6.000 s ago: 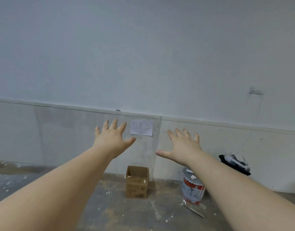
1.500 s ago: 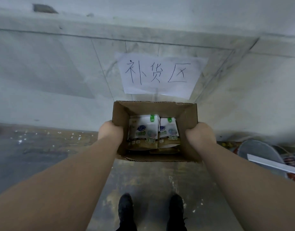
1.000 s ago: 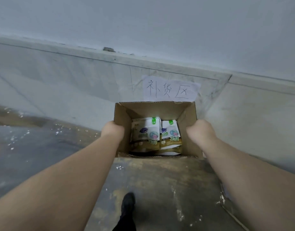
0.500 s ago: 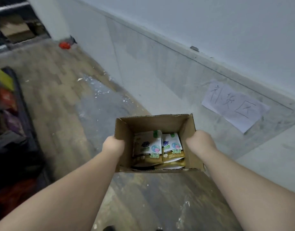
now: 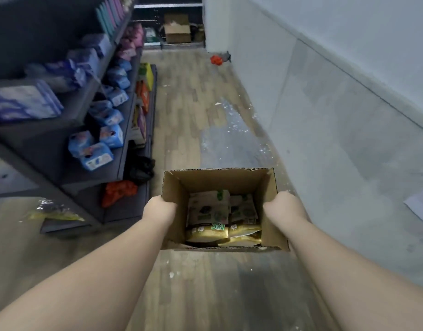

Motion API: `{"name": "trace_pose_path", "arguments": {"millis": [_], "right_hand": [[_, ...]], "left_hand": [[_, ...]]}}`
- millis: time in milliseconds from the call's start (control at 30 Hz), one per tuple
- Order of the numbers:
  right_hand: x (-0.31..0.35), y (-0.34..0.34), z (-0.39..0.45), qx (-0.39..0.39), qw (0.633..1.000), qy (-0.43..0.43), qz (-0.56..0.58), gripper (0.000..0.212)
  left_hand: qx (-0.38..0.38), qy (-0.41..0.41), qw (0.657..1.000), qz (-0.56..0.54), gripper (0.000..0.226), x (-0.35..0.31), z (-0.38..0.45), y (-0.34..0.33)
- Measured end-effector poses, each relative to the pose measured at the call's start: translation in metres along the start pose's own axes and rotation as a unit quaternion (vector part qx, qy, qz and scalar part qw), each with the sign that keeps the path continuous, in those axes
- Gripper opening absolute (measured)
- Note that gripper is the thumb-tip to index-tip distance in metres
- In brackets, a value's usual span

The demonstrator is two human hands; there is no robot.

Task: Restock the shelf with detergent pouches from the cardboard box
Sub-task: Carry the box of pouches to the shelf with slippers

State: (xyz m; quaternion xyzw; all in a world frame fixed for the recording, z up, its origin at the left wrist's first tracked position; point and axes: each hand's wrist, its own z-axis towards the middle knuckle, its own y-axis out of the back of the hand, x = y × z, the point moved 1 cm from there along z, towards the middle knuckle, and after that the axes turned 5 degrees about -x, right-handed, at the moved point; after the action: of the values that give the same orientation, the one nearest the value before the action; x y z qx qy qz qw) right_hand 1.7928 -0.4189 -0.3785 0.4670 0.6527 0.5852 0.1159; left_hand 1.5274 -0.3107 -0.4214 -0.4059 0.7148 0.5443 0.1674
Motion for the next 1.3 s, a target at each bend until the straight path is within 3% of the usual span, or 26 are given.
{"name": "trace_pose_path", "arguments": {"millis": [367, 500, 633, 767, 933, 1100, 1300], "right_hand": [[0.197, -0.149, -0.197, 0.061, 0.980, 0.189, -0.019, 0.008], [0.267, -0.205, -0.280, 0.109, 0.961, 0.250, -0.038, 0.009], [0.328, -0.258, -0.357, 0.148, 0.932, 0.325, -0.060, 0.010], [0.383, -0.306, -0.418, 0.186, 0.897, 0.395, -0.067, 0.015], [0.447, -0.364, -0.471, 0.234, 0.848, 0.464, -0.101, 0.018], [0.520, -0.431, -0.498, 0.270, 0.799, 0.521, -0.132, 0.018], [0.622, -0.492, -0.524, 0.313, 0.748, 0.566, -0.149, 0.017]], "left_hand": [[-0.124, 0.120, 0.983, -0.067, 0.005, 0.228, -0.003, 0.260], [-0.186, 0.183, 0.960, -0.101, 0.013, 0.316, -0.019, 0.350], [-0.246, 0.246, 0.929, -0.124, 0.006, 0.395, -0.038, 0.423], [-0.307, 0.297, 0.890, -0.163, 0.003, 0.465, -0.056, 0.474], [-0.362, 0.358, 0.837, -0.201, 0.018, 0.530, -0.062, 0.515], [-0.401, 0.412, 0.792, -0.205, 0.009, 0.561, -0.041, 0.554], [-0.442, 0.477, 0.729, -0.215, 0.021, 0.585, 0.002, 0.607]]}}
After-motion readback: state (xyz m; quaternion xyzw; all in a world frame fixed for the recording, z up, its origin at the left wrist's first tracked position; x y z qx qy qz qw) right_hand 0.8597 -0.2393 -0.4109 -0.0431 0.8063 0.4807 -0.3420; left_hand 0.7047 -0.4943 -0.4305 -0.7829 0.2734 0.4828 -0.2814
